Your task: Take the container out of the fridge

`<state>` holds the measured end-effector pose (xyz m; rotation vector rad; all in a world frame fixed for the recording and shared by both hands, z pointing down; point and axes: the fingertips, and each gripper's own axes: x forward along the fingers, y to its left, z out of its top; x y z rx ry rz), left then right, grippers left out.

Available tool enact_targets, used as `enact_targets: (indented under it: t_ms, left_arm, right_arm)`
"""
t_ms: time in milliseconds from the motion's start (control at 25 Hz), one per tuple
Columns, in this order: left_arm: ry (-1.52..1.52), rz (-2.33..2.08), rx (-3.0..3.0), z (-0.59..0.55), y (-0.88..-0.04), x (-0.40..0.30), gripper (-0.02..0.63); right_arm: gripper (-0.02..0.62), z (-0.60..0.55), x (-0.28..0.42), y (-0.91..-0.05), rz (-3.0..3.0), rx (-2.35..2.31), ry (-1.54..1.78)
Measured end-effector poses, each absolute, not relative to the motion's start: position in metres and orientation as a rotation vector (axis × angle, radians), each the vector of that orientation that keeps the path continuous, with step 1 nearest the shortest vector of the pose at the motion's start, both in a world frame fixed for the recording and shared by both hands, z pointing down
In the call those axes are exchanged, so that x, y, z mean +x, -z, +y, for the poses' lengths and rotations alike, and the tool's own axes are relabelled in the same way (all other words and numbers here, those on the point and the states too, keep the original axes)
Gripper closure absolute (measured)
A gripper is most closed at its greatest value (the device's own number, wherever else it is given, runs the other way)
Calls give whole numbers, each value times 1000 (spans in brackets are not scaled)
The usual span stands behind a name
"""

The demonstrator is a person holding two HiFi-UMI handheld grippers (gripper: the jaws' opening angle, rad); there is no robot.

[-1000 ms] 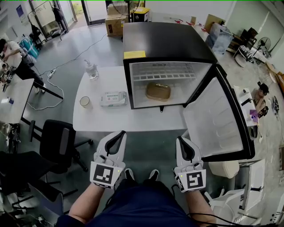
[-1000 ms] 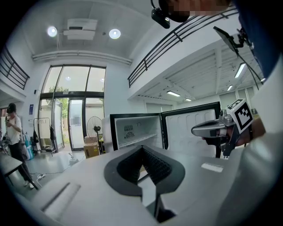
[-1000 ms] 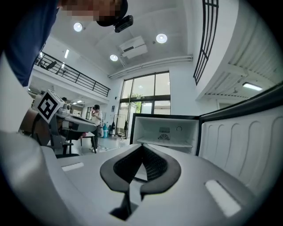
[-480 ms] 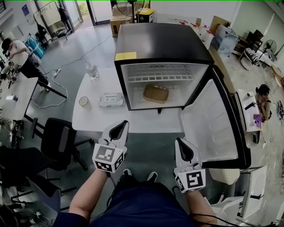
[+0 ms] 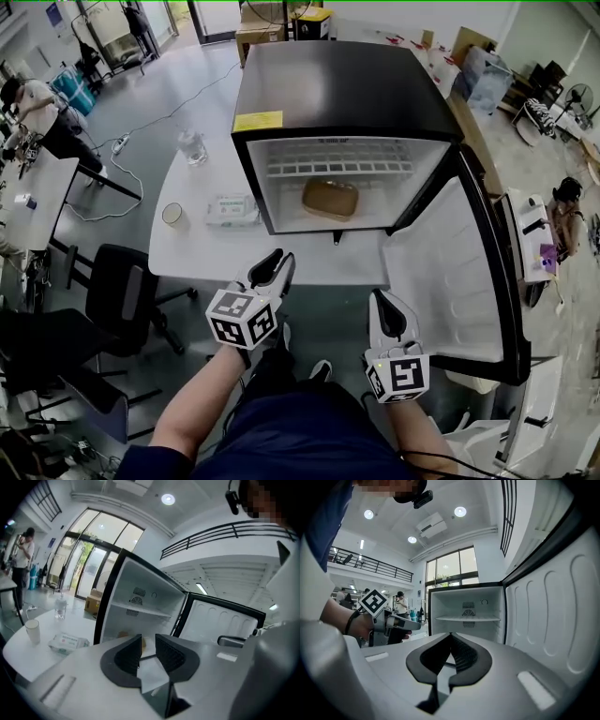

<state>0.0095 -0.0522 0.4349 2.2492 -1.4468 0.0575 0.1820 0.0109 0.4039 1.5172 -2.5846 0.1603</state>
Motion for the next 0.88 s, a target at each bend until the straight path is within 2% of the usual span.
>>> enact_targets:
  t_ms: [520,760,880]
  left_arm:
    - [-15,-1206,1888,-151,-549,34,541]
    - [41,-1054,1763,-178,-588,53,486]
    - [75,-977,1661,-188,-606,63,483]
  right_arm:
    - [589,-49,165,-423,-2395,1681,-221]
    - [589,-64,151,-431,-2336,1699,-260]
    - [589,-69,148,-436,-2296,1707,-272]
